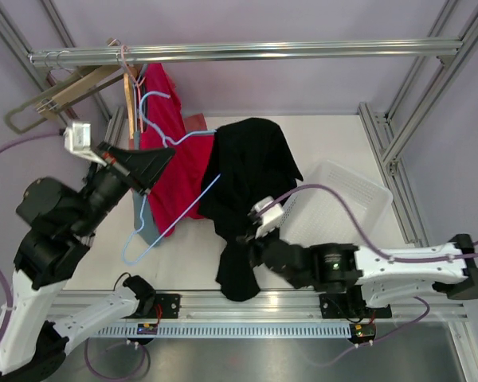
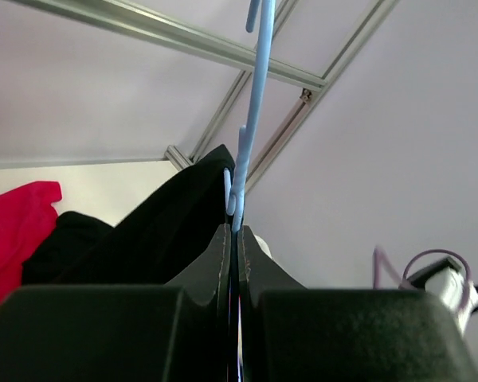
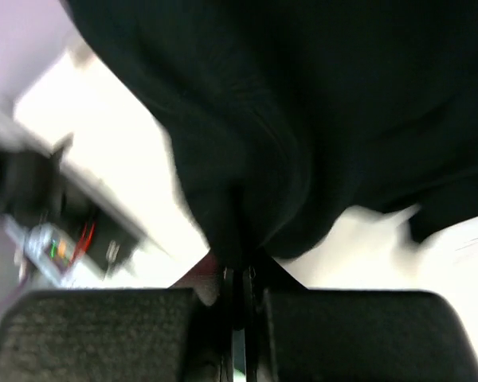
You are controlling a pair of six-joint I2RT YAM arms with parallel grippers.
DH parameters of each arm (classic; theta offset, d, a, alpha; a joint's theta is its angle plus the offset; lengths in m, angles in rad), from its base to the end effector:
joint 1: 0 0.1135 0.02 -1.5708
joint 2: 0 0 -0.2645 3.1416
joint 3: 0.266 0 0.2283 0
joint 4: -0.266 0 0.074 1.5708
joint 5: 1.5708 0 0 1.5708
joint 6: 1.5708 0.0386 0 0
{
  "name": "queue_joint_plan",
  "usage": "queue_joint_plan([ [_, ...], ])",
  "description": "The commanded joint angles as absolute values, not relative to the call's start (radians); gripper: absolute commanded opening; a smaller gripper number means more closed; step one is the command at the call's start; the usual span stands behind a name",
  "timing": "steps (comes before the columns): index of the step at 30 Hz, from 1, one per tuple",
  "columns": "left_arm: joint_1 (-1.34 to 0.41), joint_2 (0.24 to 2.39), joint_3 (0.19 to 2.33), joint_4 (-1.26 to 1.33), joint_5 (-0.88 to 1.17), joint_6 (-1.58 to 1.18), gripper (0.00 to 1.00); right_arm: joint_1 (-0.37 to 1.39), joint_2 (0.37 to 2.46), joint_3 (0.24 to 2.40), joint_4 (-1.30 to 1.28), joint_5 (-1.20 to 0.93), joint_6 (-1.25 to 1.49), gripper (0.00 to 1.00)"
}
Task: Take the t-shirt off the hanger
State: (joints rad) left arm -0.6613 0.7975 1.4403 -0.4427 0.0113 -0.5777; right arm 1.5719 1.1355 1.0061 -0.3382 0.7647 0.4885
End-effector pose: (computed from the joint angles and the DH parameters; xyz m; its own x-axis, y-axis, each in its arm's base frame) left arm 0.0675 -0.0531 0.5052 -0.2087 -0.5295 -0.8222 0.6074 0.5887 -0.5333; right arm 0.0265 0.2256 0.3385 -0.3385 -0.1084 -0.9347 -0.6380 0.7566 0.1434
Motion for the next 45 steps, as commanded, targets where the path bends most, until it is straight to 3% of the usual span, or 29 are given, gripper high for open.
queue_joint_plan([
  [1,-0.657,0.660,1.329,-0.319,0.026,-0.606,0.00,1.499,1.014,1.073,-0.307,0.758,0.318,0.00],
  [5,-0.657,0.554,1.223,-0.324,0.078,-0.644,0.00,1.345,0.947,1.091,-0.249,0.666,0.221,0.00],
  [9,-0.657,0.523,1.233,-0.324,0.178,-0.669,0.00,1.157,0.907,1.039,-0.167,0.375,0.172,0.00],
  [13,-0.657,0.509,1.246,-0.324,0.228,-0.686,0.00,1.019,0.937,1.006,-0.106,0.243,0.207,0.01],
  [15,-0.657,0.508,1.244,-0.324,0.265,-0.710,0.00,0.977,0.962,0.988,-0.058,0.242,0.212,0.15],
  [16,-0.657,0.506,1.243,-0.322,0.273,-0.719,0.00,0.959,0.969,0.980,-0.039,0.221,0.215,0.28],
  [17,-0.657,0.506,1.241,-0.322,0.284,-0.727,0.00,0.936,0.979,0.971,0.010,0.142,0.225,0.67],
  [19,-0.657,0.506,1.244,-0.324,0.320,-0.742,0.00,0.876,1.014,0.948,0.072,0.056,0.235,0.93],
  [20,-0.657,0.506,1.244,-0.322,0.330,-0.747,0.00,0.865,1.029,0.942,0.130,-0.028,0.229,0.99],
  [26,-0.657,0.494,1.243,-0.325,0.361,-0.765,0.00,0.804,1.138,0.934,0.311,-0.469,0.253,1.00],
  [28,-0.657,0.486,1.244,-0.327,0.359,-0.764,0.00,0.802,1.147,0.934,0.336,-0.517,0.262,0.79],
  [29,-0.657,0.485,1.249,-0.333,0.353,-0.758,0.00,0.802,1.137,0.936,0.344,-0.508,0.274,0.64],
  [30,-0.657,0.485,1.255,-0.342,0.342,-0.749,0.00,0.802,1.128,0.936,0.339,-0.493,0.275,0.46],
  [31,-0.657,0.486,1.265,-0.356,0.331,-0.736,0.00,0.801,1.118,0.939,0.322,-0.465,0.272,0.16],
  [32,-0.657,0.488,1.297,-0.397,0.316,-0.724,0.00,0.802,1.105,0.943,0.271,-0.409,0.259,0.07],
  [34,-0.657,0.498,1.357,-0.446,0.270,-0.660,0.00,0.802,1.066,0.963,0.212,-0.317,0.245,0.00],
  [38,-0.657,0.554,1.561,-0.595,0.190,-0.545,0.00,0.796,1.034,1.069,0.123,-0.053,0.201,0.00],
  [45,-0.657,0.578,1.694,-0.657,0.135,-0.477,0.00,0.795,1.190,1.766,-0.171,0.280,0.034,0.00],
])
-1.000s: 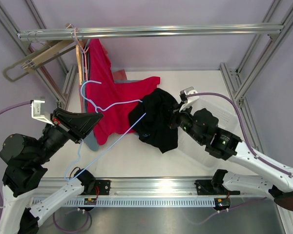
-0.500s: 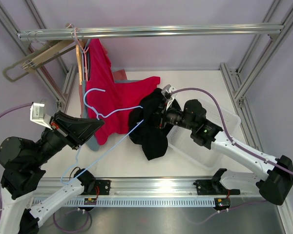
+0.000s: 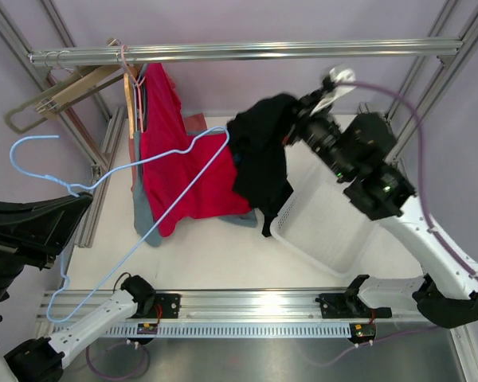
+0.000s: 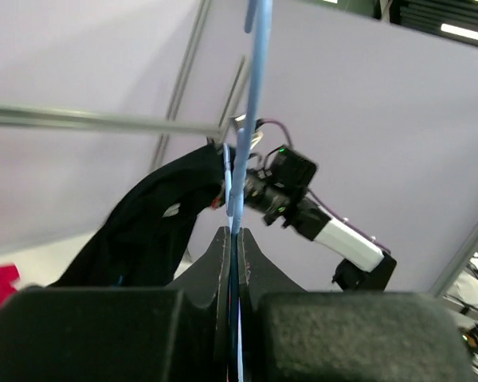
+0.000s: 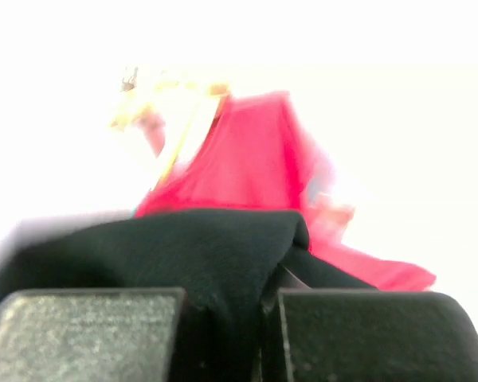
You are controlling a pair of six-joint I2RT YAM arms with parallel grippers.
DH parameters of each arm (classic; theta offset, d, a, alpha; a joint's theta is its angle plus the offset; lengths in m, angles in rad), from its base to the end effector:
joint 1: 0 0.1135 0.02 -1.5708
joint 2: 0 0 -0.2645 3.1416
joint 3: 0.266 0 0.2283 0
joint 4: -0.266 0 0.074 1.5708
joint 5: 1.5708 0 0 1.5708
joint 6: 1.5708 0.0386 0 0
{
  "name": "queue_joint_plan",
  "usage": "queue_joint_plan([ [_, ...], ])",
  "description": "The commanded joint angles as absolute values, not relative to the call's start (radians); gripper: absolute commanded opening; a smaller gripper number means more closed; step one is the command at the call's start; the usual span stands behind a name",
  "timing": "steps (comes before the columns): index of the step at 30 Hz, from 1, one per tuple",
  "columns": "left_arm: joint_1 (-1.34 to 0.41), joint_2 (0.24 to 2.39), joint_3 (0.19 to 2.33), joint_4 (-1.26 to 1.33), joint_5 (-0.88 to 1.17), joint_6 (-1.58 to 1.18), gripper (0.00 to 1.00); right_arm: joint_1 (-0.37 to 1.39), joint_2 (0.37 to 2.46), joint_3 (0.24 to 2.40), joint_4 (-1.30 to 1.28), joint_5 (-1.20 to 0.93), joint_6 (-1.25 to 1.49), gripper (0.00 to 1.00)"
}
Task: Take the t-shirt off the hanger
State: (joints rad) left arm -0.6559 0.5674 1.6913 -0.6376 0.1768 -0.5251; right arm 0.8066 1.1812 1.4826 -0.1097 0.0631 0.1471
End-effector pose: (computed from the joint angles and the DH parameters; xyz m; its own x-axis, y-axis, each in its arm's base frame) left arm -0.0540 0.0330 0.5326 -0.0422 -0.5902 -0.8062 0.8118 0.4501 -0.3720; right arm 0.1557 0.1590 0.5023 0.0311 0.2438 -0.9693 -0.6897 0.7072 0.1558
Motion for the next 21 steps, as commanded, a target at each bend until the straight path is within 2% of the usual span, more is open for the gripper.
queue_joint_plan([
  [1,-0.657,0.575,1.671,-0.657,0.138,-0.477,0.00,0.795,1.212,1.854,-0.263,0.305,0.009,0.00],
  [2,-0.657,0.577,1.657,-0.654,0.138,-0.479,0.00,0.795,1.265,2.044,-0.320,0.348,-0.041,0.00],
  [5,-0.657,0.586,1.605,-0.650,0.137,-0.486,0.00,0.795,1.368,2.347,-0.487,0.425,-0.106,0.00],
  [8,-0.655,0.604,1.572,-0.635,0.132,-0.485,0.00,0.795,1.408,2.424,-0.538,0.483,-0.152,0.00],
  [13,-0.657,0.624,1.543,-0.594,0.143,-0.492,0.00,0.778,1.375,2.254,-0.493,0.534,-0.173,0.00],
  [17,-0.657,0.630,1.499,-0.569,0.153,-0.503,0.00,0.694,1.255,1.972,-0.405,0.529,-0.123,0.00],
  [21,-0.657,0.656,1.486,-0.552,0.164,-0.505,0.00,0.635,1.206,1.943,-0.403,0.506,-0.089,0.00],
])
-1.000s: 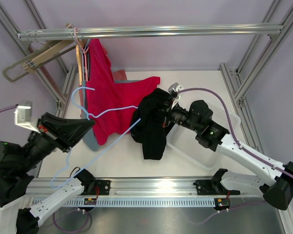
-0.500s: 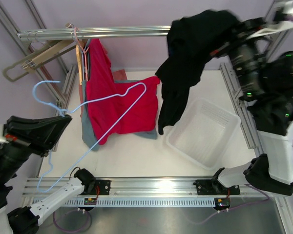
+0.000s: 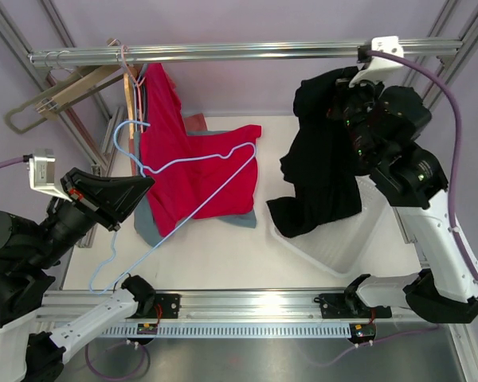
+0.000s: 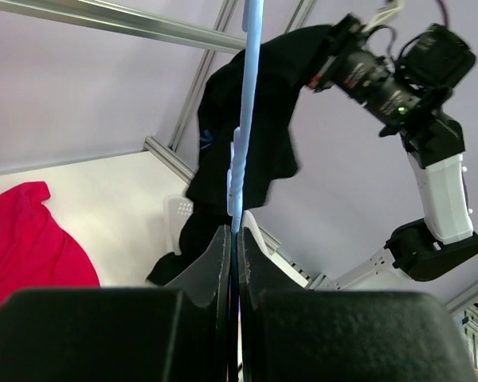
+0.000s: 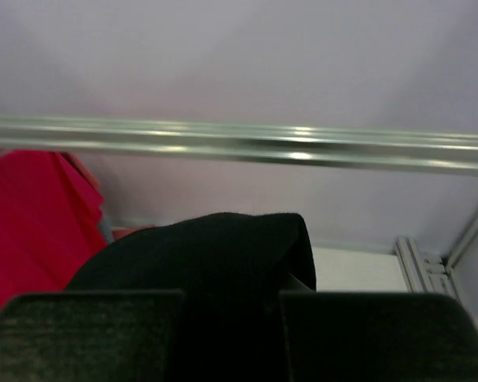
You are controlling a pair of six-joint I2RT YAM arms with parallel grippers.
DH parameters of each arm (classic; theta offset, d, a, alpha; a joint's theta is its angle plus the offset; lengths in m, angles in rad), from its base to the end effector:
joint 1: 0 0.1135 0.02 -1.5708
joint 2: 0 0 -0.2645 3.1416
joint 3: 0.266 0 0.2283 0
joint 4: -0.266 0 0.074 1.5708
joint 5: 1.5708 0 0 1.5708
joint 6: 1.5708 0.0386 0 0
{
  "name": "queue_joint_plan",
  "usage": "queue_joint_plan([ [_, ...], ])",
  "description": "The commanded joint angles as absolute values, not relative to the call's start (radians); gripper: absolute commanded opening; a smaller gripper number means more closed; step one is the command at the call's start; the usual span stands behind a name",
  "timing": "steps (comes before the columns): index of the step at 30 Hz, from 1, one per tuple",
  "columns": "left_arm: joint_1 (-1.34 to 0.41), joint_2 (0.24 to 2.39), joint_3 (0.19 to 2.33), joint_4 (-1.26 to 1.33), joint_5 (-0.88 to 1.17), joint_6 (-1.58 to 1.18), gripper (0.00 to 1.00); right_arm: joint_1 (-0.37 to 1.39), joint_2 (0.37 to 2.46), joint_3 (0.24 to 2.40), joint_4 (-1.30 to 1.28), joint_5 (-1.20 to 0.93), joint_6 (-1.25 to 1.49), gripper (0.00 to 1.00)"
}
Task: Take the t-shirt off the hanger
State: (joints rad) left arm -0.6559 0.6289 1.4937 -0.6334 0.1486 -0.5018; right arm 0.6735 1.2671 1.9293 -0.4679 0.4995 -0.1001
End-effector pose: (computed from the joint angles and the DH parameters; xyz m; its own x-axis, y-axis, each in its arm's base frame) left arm 0.0064 -0.0122 0.5014 -0.1857 -0.4573 -0.8697 0.7164 0.5428 -0.4384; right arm 0.1550 0.1000 0.5695 0.1682 0.0220 -0.9855 -0.1642 0.9864 -0.0060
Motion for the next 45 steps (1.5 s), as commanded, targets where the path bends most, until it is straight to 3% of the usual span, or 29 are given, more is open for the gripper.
queue_joint_plan([
  [1,-0.657,0.663,1.485,-0.542,0.166,-0.506,0.00,0.631,1.198,1.953,-0.405,0.508,-0.101,0.00],
  [4,-0.657,0.681,1.476,-0.519,0.163,-0.508,0.00,0.634,1.230,2.077,-0.461,0.500,-0.123,0.00],
  [8,-0.657,0.716,1.471,-0.491,0.166,-0.518,0.00,0.632,1.340,2.450,-0.601,0.497,-0.147,0.00],
  [10,-0.657,0.724,1.474,-0.480,0.166,-0.522,0.00,0.634,1.345,2.468,-0.609,0.500,-0.150,0.00],
  [22,-0.657,0.759,1.448,-0.431,0.172,-0.532,0.00,0.627,0.985,1.538,-0.339,0.610,-0.045,0.00],
  [27,-0.657,0.790,1.454,-0.419,0.186,-0.534,0.00,0.626,0.870,1.398,-0.382,0.608,0.052,0.00],
  [33,-0.657,0.833,1.459,-0.373,0.189,-0.552,0.00,0.624,0.790,1.056,-0.478,0.652,0.320,0.00],
  [38,-0.658,0.894,1.485,-0.374,0.163,-0.535,0.00,0.624,0.744,0.741,-0.561,0.693,0.699,0.03],
  [41,-0.661,0.951,1.505,-0.373,0.158,-0.528,0.00,0.624,0.689,0.657,-0.597,0.687,0.802,0.20],
  [42,-0.664,0.968,1.509,-0.373,0.149,-0.523,0.00,0.624,0.678,0.661,-0.650,0.693,0.802,0.33],
  [43,-0.667,1.000,1.516,-0.373,0.140,-0.511,0.00,0.624,0.654,0.702,-0.691,0.719,0.802,0.60],
  [45,-0.683,1.034,1.535,-0.373,0.114,-0.496,0.00,0.624,0.618,0.753,-0.794,0.732,0.763,0.76],
])
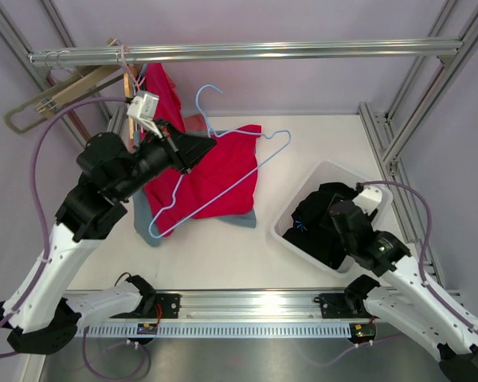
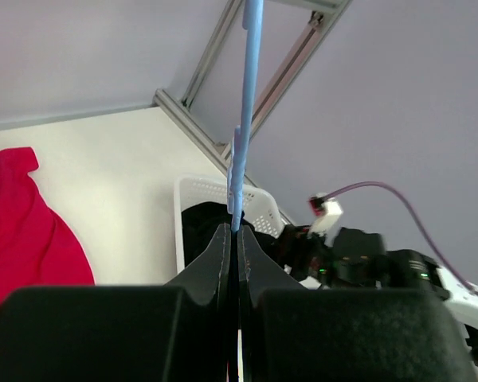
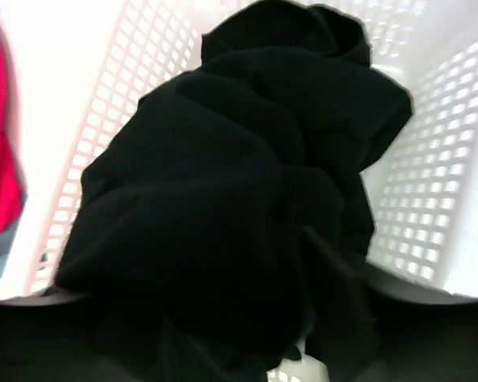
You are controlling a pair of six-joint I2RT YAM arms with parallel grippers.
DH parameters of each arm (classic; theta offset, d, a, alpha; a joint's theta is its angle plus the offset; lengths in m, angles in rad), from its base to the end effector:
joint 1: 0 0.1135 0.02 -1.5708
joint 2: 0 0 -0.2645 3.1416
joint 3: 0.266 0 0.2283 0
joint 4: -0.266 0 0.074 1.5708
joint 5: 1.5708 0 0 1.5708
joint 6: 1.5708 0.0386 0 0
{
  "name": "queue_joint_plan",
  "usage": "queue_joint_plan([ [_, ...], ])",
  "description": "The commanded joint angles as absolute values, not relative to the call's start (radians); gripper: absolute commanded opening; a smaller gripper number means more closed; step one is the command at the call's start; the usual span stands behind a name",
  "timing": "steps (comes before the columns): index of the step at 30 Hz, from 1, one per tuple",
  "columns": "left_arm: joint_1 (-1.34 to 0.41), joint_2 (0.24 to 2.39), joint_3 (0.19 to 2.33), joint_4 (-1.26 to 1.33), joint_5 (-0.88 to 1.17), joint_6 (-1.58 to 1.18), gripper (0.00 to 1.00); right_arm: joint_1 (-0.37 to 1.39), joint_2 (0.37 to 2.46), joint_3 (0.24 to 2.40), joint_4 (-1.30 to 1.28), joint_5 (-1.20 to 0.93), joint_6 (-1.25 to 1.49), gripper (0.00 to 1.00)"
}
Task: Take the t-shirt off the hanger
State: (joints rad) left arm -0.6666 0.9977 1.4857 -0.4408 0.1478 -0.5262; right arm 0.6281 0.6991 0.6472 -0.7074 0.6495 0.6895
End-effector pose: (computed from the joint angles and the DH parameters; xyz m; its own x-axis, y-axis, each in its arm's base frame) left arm 0.1183 -0.1003 0.4973 -0.3332 -0.3700 -0.8673 0.6474 0.5789 -0.4957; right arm 0.1081 0.0496 0.2601 -0.5017 0.2618 -0.8245 0.2672 0.9534 0.1402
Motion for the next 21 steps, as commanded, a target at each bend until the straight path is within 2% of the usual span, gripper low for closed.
queue_joint_plan([
  [1,-0.690,1.066,1.545,-0.373,0.082,-0.473,0.00,0.626,0.570,0.805,-0.817,0.713,0.741,0.81],
  [4,-0.732,1.120,1.594,-0.373,0.023,-0.419,0.00,0.626,0.470,0.903,-0.856,0.611,0.652,0.86],
  [7,-0.770,1.212,1.673,-0.374,-0.029,-0.356,0.00,0.624,0.430,0.965,-0.877,0.511,0.620,0.81],
  [8,-0.775,1.263,1.718,-0.373,-0.031,-0.327,0.00,0.626,0.420,0.962,-0.870,0.465,0.608,0.71],
  [9,-0.775,1.291,1.718,-0.373,-0.037,-0.327,0.00,0.626,0.420,0.962,-0.862,0.447,0.600,0.51],
  [10,-0.776,1.320,1.767,-0.373,-0.034,-0.290,0.00,0.624,0.419,0.948,-0.858,0.436,0.597,0.24],
  [11,-0.776,1.351,1.788,-0.356,-0.017,-0.260,0.00,0.624,0.422,0.940,-0.856,0.428,0.597,0.02],
  [21,-0.799,1.676,2.112,-0.333,-0.136,-0.229,0.00,0.624,0.360,0.853,-0.753,0.249,0.540,0.00],
])
